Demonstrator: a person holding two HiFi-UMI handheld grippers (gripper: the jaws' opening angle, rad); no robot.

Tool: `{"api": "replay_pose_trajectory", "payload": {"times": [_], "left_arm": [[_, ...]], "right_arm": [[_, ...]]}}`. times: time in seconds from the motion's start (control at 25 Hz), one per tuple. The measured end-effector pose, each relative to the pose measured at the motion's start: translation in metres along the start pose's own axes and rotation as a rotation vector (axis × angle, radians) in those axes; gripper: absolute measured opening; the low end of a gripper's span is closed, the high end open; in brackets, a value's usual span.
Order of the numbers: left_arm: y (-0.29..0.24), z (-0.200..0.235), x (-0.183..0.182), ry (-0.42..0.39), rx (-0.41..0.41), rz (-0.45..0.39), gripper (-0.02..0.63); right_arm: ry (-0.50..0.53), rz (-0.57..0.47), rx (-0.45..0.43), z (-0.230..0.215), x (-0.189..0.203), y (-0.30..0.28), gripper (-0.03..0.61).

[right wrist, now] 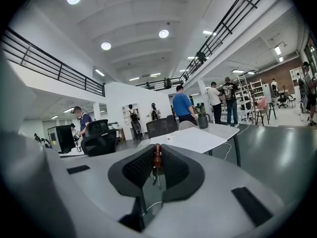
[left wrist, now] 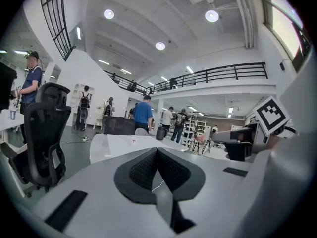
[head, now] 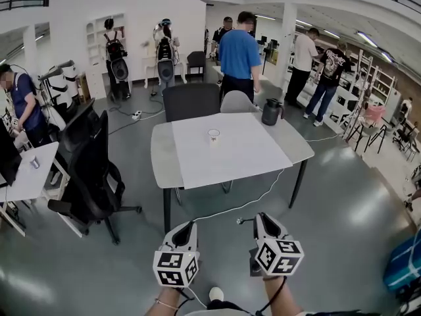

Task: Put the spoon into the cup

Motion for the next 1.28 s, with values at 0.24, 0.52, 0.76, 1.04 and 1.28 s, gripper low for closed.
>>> {"api": "replay_pose_trajectory", "payload": {"times": [0.24,0.52,0.76,1.04,1.28], "left_arm": [[-0.055,0.009,-0.026,-0.013,-0.027,-0.012,0.018],[-0.110,0.011,-0.029,-0.002,-0.047,-0.013,0.018],[-0.135,0.016,-0.023,0.014,-0.058,0.017,0.018],[-0.160,0.030,-0.014,0.012,-0.051,0.038,0.018],[-0.205,0.046,-0.023,0.009,-0.042,0.029,0.018]], "right_arm": [[-0.006,-0.015,-0.015,-0.021,-0.038,-0.046,0.061],[0.010,0.010,-0.022,-0.050,-0.054,-0.089,0.061],[-0.005,0.035,-0.013,-0.065,-0.057,-0.115,0.061],[-0.028,0.054,0.006,-0.075,-0.047,-0.142,0.061],[-0.037,0.039,0.015,-0.086,-0.066,-0.183,0.061]]}}
Point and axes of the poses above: the fingertips, and each gripper's own axes: y backward along the fingers, z to its left, x out of its underside, the point moved 6 cm from there along y, backward along the fingers, and after that the axes turned 14 degrees about -y, right-handed, at the moved point
